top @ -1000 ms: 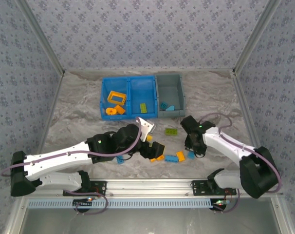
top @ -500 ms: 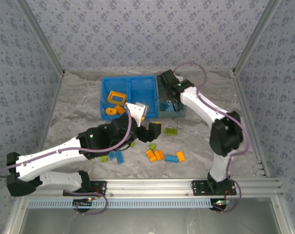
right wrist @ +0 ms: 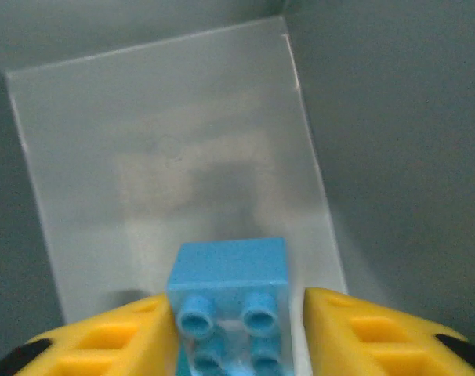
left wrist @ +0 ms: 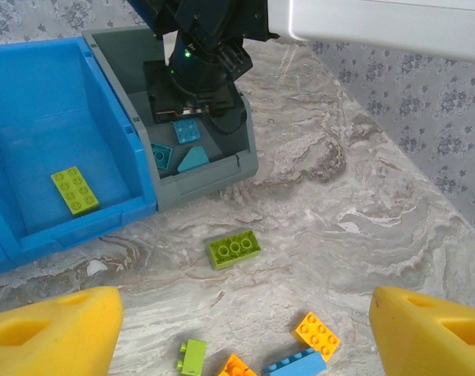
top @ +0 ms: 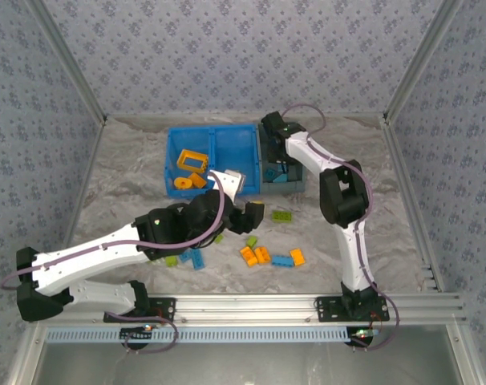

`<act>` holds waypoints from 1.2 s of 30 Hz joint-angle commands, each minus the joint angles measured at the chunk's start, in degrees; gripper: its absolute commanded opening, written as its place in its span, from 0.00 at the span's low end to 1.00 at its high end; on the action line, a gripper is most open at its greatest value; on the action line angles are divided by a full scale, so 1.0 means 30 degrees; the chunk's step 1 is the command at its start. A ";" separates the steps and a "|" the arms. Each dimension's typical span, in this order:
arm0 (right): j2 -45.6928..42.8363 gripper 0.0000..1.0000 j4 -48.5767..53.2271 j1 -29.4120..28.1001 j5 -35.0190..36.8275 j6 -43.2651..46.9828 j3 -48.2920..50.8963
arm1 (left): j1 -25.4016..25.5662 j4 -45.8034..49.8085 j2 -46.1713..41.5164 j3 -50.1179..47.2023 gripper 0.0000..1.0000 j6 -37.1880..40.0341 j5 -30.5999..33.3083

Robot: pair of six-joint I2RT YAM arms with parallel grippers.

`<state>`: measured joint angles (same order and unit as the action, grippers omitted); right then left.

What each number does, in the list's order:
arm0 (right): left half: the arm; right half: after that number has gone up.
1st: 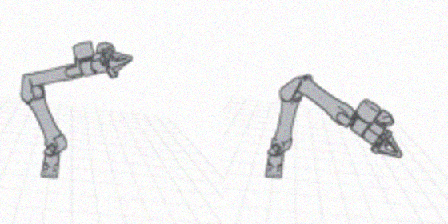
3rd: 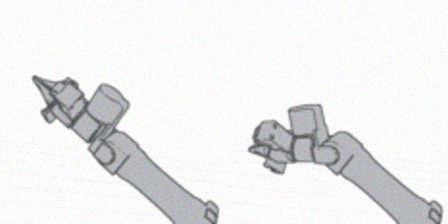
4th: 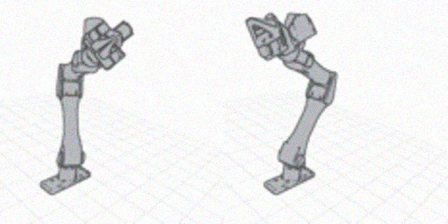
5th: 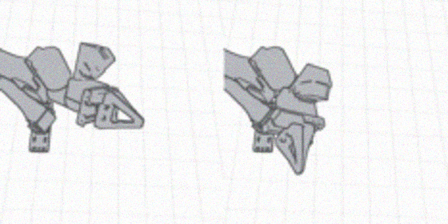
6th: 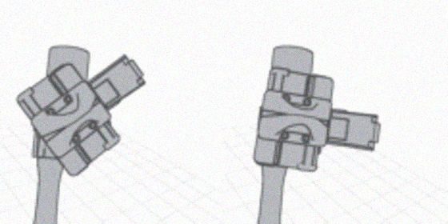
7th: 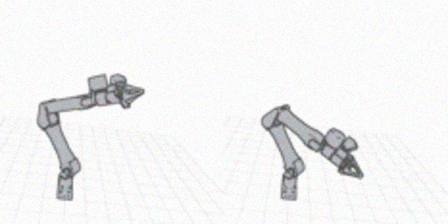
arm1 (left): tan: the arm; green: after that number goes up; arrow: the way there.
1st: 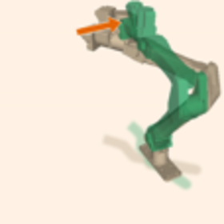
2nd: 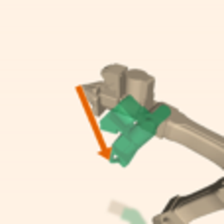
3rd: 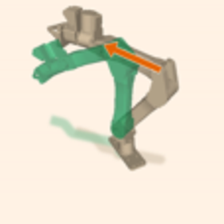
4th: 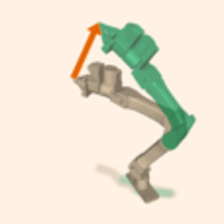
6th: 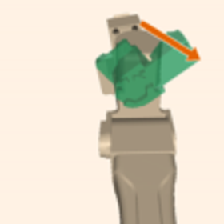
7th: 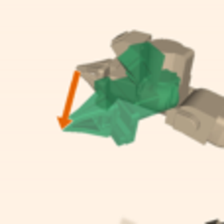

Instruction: Sort the legos into containers by color

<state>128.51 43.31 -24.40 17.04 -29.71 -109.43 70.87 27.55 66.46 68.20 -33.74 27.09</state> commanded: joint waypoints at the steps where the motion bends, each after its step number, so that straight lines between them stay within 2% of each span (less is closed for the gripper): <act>1: -0.0297 0.54 0.1071 0.0076 -0.0303 0.0169 -0.0933 | -0.0041 0.1017 -0.0531 -0.0088 0.82 -0.0430 0.0677; 4: -0.1291 0.57 0.1180 -0.0017 -0.0499 0.0046 -0.0880 | -0.0307 0.2391 -0.0531 -0.0238 0.82 -0.1174 0.1011; 10: -0.4508 0.56 0.1386 -0.0882 0.0246 0.0262 -0.0459 | -0.1643 0.5526 -0.1655 -0.1348 0.81 -0.4449 0.1428; 14: -0.8428 0.56 -0.0117 -0.2200 0.0996 0.0695 0.2241 | -0.3125 0.7405 -0.3254 -0.2419 0.81 -0.6274 0.1029; 19: -1.3938 0.59 -0.3283 -0.5128 0.1680 0.1930 0.7803 | -0.5373 0.9966 -0.4912 -0.3545 0.79 -0.8030 -0.0415; 22: -1.6397 0.60 -0.4788 -0.7248 0.1166 0.2054 1.0863 | -0.6696 1.1793 -0.5457 -0.4528 0.77 -0.9931 -0.1472; 25: -1.8005 0.59 -0.6526 -0.9880 0.0590 0.2263 1.3859 | -0.7725 1.3585 -0.5649 -0.5654 0.77 -1.1979 -0.1645; 30: -1.8771 0.62 -0.9553 -1.3549 -0.0541 0.2194 1.7612 | -1.0643 1.2942 -0.6679 -0.8331 0.77 -1.4412 -0.3225; 36: -1.7126 0.62 -0.9801 -1.5134 -0.0462 0.1382 1.7358 | -1.2795 1.1119 -0.7294 -1.0253 0.76 -1.9509 -0.4066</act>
<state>75.57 17.32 -68.64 15.62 -24.43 -55.68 33.98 62.98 45.34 38.70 -81.95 16.97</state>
